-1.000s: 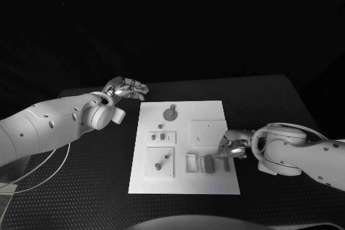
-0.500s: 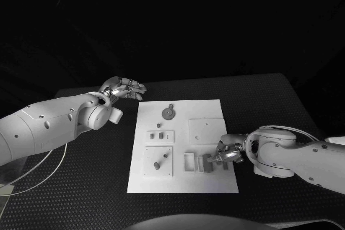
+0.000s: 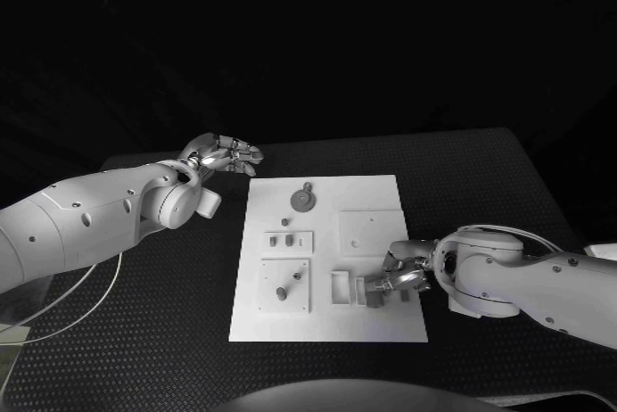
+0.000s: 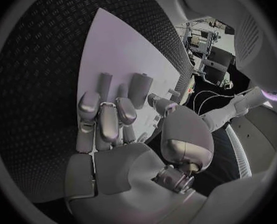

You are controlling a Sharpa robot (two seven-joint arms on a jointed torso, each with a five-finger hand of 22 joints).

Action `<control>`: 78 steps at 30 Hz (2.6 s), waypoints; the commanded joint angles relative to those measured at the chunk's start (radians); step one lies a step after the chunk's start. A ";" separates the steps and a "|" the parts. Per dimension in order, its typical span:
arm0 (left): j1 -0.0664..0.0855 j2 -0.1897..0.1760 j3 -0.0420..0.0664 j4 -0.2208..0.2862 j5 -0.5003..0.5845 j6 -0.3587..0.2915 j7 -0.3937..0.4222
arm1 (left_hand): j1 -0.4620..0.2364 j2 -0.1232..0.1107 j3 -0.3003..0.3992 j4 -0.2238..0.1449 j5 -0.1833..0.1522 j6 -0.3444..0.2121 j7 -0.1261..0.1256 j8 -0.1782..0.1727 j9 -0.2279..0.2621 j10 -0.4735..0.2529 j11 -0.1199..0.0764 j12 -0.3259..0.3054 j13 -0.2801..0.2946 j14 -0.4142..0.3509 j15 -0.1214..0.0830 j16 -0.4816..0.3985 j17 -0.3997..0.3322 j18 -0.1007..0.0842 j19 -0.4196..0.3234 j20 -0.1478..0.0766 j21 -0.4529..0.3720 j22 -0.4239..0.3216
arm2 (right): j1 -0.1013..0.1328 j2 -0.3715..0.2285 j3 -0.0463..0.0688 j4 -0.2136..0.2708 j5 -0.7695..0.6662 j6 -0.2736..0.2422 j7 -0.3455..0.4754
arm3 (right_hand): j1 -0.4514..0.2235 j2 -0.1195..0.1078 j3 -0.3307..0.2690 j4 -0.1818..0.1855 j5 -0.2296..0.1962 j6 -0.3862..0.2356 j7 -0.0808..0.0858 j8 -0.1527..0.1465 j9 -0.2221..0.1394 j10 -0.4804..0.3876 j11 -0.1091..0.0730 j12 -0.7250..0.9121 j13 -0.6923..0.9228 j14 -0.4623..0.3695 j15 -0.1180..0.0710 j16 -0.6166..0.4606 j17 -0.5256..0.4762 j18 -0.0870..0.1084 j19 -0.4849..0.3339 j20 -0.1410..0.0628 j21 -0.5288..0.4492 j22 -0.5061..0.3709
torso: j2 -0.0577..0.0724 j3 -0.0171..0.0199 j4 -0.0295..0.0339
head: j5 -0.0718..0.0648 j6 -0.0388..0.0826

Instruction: Assemble the parts on the task board

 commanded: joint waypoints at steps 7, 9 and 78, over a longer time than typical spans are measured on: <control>0.001 0.001 0.000 0.002 -0.003 0.011 0.010 | -0.010 0.002 -0.003 0.006 0.003 -0.003 0.002 0.004 -0.001 0.002 0.005 -0.001 -0.002 0.008 0.000 -0.006 0.002 0.001 0.003 0.005 0.003 -0.002 | -0.018 0.018 -0.004 -0.009 -0.012 0.031 0.005 | 0.036 -0.005 -0.007 -0.033 0.000 0.008 0.003 -0.009 0.004 -0.013 0.003 -0.006 0.050 -0.005 0.002 0.004 -0.012 0.054 -0.007 -0.007 -0.002 0.011 | 0.000 0.0017 0.0005 | 0.001 -0.007; 0.001 0.001 0.000 0.002 -0.003 0.011 0.009 | -0.010 0.003 -0.003 0.006 0.003 -0.003 0.002 0.004 -0.001 0.002 0.005 -0.001 -0.002 0.008 0.000 -0.006 0.002 0.001 0.003 0.005 0.003 -0.002 | -0.020 0.023 -0.004 -0.010 -0.012 0.031 0.007 | 0.045 -0.001 -0.011 -0.048 0.000 0.008 0.003 -0.011 0.004 -0.014 0.003 -0.006 0.048 -0.006 0.002 0.005 -0.015 0.054 -0.008 -0.006 -0.002 0.011 | 0.000 0.0018 0.0014 | 0.003 -0.010; 0.001 0.005 0.000 0.003 -0.003 0.015 0.001 | -0.019 0.002 -0.004 0.017 0.003 -0.006 0.005 0.004 -0.003 0.000 0.006 -0.001 -0.006 0.009 0.001 -0.015 0.012 0.001 0.002 0.005 0.004 -0.006 | 0.055 0.115 -0.008 -0.054 0.391 -0.017 -0.064 | -0.078 0.255 -0.035 -0.295 -0.001 0.058 0.001 -0.069 -0.010 -0.018 0.002 0.001 0.012 -0.023 0.003 0.027 -0.070 0.054 -0.013 0.019 -0.012 0.014 | 0.000 -0.0006 0.0011 | 0.015 -0.027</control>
